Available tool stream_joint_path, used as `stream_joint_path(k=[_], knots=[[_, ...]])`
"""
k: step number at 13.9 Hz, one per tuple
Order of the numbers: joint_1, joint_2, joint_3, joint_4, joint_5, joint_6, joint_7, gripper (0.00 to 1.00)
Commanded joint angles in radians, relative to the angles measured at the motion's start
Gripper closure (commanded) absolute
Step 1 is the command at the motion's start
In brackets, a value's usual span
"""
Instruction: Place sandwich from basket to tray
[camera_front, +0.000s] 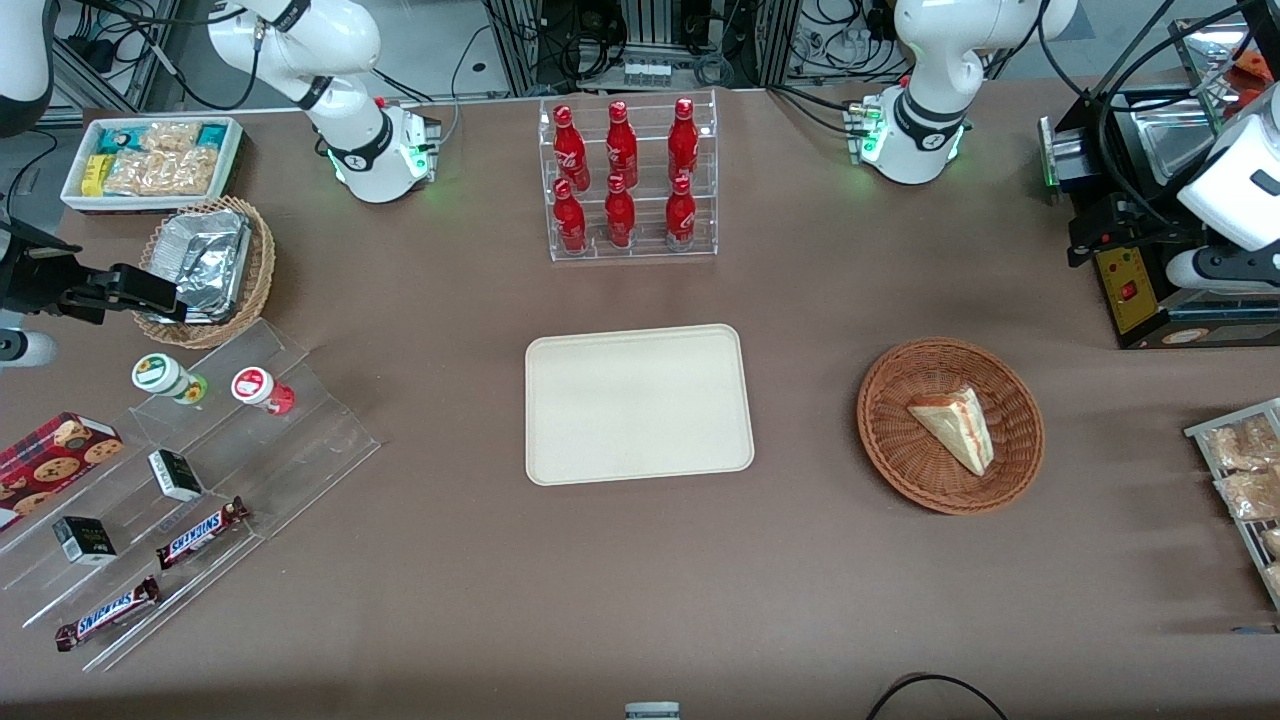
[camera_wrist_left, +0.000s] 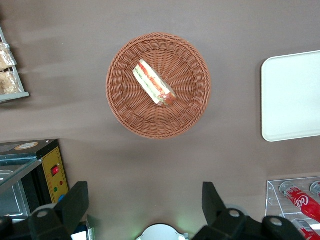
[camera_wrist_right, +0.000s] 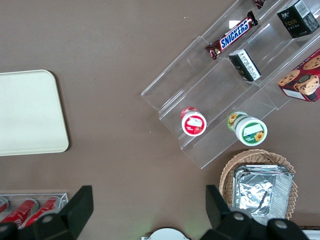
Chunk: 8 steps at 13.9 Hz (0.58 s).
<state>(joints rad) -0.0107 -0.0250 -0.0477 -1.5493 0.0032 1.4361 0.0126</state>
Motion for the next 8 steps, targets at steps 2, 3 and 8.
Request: stream_joint_path(k=[2, 3, 8], knots=[[-0.002, 0.008, 0.002, 0.002, 0.018, 0.026, -0.016, 0.0], [0.0, 0.013, 0.003, -0.02, 0.021, 0.044, -0.016, 0.0], [0.006, -0.038, 0.008, -0.329, 0.021, 0.378, -0.02, 0.0]])
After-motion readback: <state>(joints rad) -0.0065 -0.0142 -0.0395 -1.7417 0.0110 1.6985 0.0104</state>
